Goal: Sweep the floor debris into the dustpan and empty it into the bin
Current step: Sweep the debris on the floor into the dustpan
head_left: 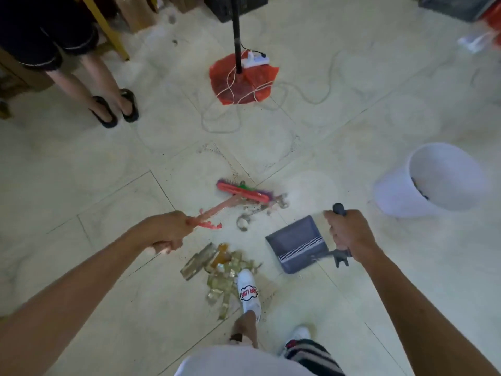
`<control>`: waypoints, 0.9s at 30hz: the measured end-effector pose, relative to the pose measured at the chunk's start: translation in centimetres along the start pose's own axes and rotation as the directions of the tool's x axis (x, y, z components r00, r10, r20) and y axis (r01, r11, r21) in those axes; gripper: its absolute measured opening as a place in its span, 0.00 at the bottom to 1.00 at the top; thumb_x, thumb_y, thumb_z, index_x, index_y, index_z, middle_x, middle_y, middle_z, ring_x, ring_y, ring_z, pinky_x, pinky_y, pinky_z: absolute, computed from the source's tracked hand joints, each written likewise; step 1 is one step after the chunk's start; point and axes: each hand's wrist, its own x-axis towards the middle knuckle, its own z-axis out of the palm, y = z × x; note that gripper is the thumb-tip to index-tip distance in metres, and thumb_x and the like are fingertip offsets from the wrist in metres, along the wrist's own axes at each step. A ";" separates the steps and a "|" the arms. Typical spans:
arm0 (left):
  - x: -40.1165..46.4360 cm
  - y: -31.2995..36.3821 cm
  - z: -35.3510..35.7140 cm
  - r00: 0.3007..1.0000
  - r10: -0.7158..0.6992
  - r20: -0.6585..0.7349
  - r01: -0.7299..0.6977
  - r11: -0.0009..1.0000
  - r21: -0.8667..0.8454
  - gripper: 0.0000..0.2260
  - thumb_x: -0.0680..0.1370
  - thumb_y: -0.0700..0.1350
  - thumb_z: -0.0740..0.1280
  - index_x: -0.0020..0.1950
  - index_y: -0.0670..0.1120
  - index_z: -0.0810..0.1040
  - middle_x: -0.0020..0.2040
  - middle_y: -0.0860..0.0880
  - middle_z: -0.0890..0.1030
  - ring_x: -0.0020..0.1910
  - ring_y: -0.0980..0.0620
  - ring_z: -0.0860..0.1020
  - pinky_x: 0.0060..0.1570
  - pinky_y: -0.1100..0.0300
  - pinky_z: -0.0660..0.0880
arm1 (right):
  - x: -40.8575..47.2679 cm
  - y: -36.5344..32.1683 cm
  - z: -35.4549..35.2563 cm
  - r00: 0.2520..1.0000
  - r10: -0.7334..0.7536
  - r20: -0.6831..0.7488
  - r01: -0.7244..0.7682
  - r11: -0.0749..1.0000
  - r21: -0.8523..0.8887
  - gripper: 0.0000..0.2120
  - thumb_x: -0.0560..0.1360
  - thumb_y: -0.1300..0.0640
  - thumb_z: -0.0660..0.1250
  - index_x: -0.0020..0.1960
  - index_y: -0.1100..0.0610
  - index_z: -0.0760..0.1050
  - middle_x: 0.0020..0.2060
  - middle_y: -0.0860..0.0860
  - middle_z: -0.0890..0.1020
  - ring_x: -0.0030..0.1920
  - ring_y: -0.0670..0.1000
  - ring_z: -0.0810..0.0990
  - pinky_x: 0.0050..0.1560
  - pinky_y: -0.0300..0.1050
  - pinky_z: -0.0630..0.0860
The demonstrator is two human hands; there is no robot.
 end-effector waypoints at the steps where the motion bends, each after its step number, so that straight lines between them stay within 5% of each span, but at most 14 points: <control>1: -0.9 -0.6 -0.7 1.000 0.020 0.008 -0.019 0.991 -0.130 0.15 0.83 0.47 0.59 0.69 0.49 0.74 0.30 0.47 0.77 0.21 0.54 0.72 0.19 0.64 0.69 | 0.0 0.3 -0.2 1.000 0.004 -0.025 -0.004 1.000 -0.001 0.19 0.73 0.55 0.67 0.26 0.55 0.66 0.17 0.48 0.69 0.18 0.48 0.67 0.23 0.38 0.63; 5: -3.2 -1.9 0.7 0.998 0.064 -0.029 -0.070 0.936 -0.346 0.17 0.83 0.49 0.60 0.72 0.58 0.70 0.29 0.47 0.75 0.18 0.57 0.67 0.18 0.65 0.67 | -0.2 2.4 -1.6 0.994 0.014 -0.107 -0.021 0.998 -0.062 0.13 0.73 0.53 0.65 0.32 0.56 0.70 0.28 0.54 0.75 0.27 0.54 0.73 0.31 0.46 0.71; 10: 0.2 1.8 7.2 0.967 0.193 -0.169 -0.179 0.980 0.092 0.17 0.84 0.48 0.55 0.73 0.53 0.69 0.32 0.48 0.76 0.24 0.53 0.73 0.22 0.63 0.71 | -0.3 3.4 -3.5 0.999 0.038 -0.037 -0.039 0.999 -0.037 0.16 0.74 0.57 0.63 0.29 0.54 0.66 0.22 0.50 0.70 0.19 0.48 0.67 0.22 0.38 0.65; 14: 1.5 2.8 11.3 0.966 0.233 -0.109 -0.198 0.944 0.262 0.18 0.84 0.47 0.52 0.73 0.51 0.69 0.30 0.50 0.70 0.24 0.53 0.72 0.20 0.66 0.68 | -1.5 5.1 -7.1 1.000 0.002 -0.009 -0.002 1.000 -0.023 0.17 0.74 0.61 0.63 0.29 0.55 0.63 0.16 0.46 0.65 0.14 0.44 0.61 0.15 0.33 0.59; 16: 0.5 1.3 13.4 0.967 0.232 -0.105 -0.177 0.909 0.378 0.18 0.84 0.50 0.52 0.72 0.50 0.70 0.32 0.48 0.72 0.31 0.48 0.79 0.27 0.63 0.72 | -2.2 6.6 -9.2 1.000 -0.009 0.012 0.009 1.000 -0.013 0.16 0.75 0.62 0.63 0.30 0.55 0.63 0.16 0.46 0.64 0.14 0.44 0.61 0.15 0.33 0.59; 22: -3.9 -3.7 17.3 0.963 0.139 -0.230 -0.012 0.876 0.482 0.19 0.83 0.48 0.55 0.74 0.59 0.68 0.60 0.48 0.83 0.50 0.47 0.84 0.52 0.54 0.80 | -4.3 12.1 -14.3 0.987 -0.058 0.152 0.079 0.987 -0.140 0.19 0.74 0.60 0.63 0.28 0.52 0.60 0.17 0.48 0.63 0.17 0.48 0.58 0.24 0.38 0.54; 25: -7.8 -4.0 19.0 0.960 0.026 -0.279 0.107 0.886 0.450 0.15 0.82 0.50 0.56 0.66 0.54 0.76 0.48 0.46 0.86 0.40 0.48 0.85 0.32 0.61 0.80 | -5.4 14.7 -16.0 0.975 -0.085 0.204 0.132 0.965 -0.228 0.18 0.73 0.57 0.63 0.28 0.53 0.60 0.17 0.47 0.64 0.16 0.47 0.59 0.25 0.38 0.55; 27: -10.9 -3.6 19.1 0.964 -0.064 -0.260 0.145 0.941 0.307 0.13 0.81 0.53 0.58 0.62 0.58 0.77 0.32 0.48 0.82 0.24 0.51 0.80 0.20 0.65 0.70 | -6.5 16.5 -16.7 0.971 -0.075 0.226 0.142 0.944 -0.298 0.16 0.71 0.55 0.64 0.28 0.53 0.62 0.17 0.47 0.66 0.16 0.47 0.61 0.23 0.36 0.57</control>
